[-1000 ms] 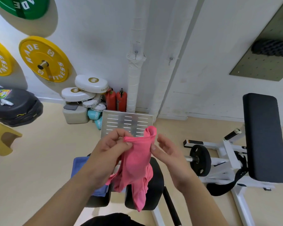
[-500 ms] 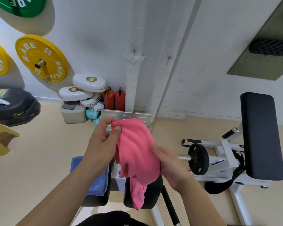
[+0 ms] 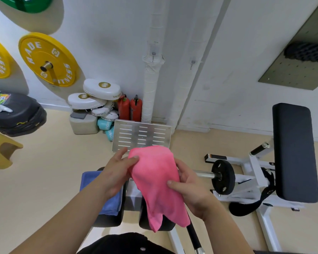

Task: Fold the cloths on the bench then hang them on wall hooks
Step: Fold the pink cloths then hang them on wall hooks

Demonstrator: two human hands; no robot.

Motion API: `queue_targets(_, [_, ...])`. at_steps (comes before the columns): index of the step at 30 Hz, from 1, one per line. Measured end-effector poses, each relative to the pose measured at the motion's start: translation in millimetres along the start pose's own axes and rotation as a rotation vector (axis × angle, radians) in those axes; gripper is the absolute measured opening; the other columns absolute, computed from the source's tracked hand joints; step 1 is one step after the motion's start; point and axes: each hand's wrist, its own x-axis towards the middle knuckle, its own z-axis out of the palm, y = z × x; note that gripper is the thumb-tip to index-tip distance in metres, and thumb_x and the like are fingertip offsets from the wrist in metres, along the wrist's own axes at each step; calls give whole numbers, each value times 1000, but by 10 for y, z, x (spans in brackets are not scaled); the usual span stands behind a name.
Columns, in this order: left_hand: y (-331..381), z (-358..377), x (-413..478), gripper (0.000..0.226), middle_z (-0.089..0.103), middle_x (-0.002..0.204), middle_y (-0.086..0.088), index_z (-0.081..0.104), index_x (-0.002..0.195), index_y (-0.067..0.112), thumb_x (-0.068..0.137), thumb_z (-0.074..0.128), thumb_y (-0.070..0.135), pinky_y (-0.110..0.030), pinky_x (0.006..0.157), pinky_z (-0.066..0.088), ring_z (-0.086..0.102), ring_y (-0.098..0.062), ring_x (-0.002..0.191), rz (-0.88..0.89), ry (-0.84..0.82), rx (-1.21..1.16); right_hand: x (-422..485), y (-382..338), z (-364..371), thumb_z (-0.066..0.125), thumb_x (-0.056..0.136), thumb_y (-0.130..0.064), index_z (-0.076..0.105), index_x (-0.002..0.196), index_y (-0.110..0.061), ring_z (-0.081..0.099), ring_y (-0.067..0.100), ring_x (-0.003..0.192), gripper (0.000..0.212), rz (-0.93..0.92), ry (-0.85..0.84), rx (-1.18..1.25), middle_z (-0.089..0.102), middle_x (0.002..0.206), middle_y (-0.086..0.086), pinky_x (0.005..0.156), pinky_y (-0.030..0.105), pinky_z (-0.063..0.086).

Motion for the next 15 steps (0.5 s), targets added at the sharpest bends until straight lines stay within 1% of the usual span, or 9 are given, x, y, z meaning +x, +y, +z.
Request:
queue_targets(2, [-179,-56,27,64,73,115,-7,33,155,19,100,64,31,-39,88,57,74,-22,98,-63,10,100,25,34,14,49,100,13,49,147,-24,67,23,123,60,6,56,9,68,136,4,96,35,57])
queue_targets(3, [-287,-83,19,59,73,102,-2,41,148,12,100,62,38,-37,80,58,74,-19,86,-83,32,141,39,44,19,48,102,10,48,149,-26,67,21,123,59,10,86,33,67,138,2,96,33,57])
queue_targets(5, [-484,-115,-25,52,64,80,-1,57,120,-2,99,59,45,-33,62,54,64,-15,62,-110,94,206,58,39,22,49,104,3,44,151,-34,71,17,116,60,25,141,105,66,138,0,88,28,60])
queue_targets(6, [-562,-109,-79,46,62,77,-5,62,104,1,98,59,46,-35,60,55,61,-17,59,-117,106,234,67,46,5,48,105,1,40,151,-39,74,14,109,62,38,168,142,66,135,-1,82,26,61])
queue_targets(8, [-658,-58,-224,43,67,76,-9,66,91,6,98,60,48,-41,67,61,64,-22,63,-145,33,272,87,67,-40,48,105,0,33,149,-46,75,13,102,65,60,228,220,62,134,-2,74,25,62])
queue_targets(9, [-673,-28,-297,41,69,76,-9,67,89,6,98,61,46,-41,70,61,66,-23,66,-166,-29,266,96,78,-61,49,105,-1,35,151,-44,74,17,107,65,68,253,255,60,138,1,76,28,63])
queue_targets(11, [-692,23,-389,34,69,77,-11,65,88,6,97,67,39,-37,69,58,66,-23,70,-193,-126,208,117,114,-101,54,102,1,39,155,-28,68,28,120,62,82,295,289,58,146,10,85,38,63])
queue_targets(13, [-720,34,-407,29,67,78,-14,64,86,6,91,77,32,-35,68,56,63,-27,73,-190,-164,194,112,133,-126,57,97,7,49,147,-15,67,34,120,55,92,298,290,64,139,16,85,42,62])
queue_targets(15, [-743,25,-402,25,67,82,-19,64,87,0,87,80,19,-34,68,57,62,-29,75,-161,-183,209,80,142,-129,58,92,13,57,139,-11,67,40,119,52,102,265,288,67,132,21,86,47,61])
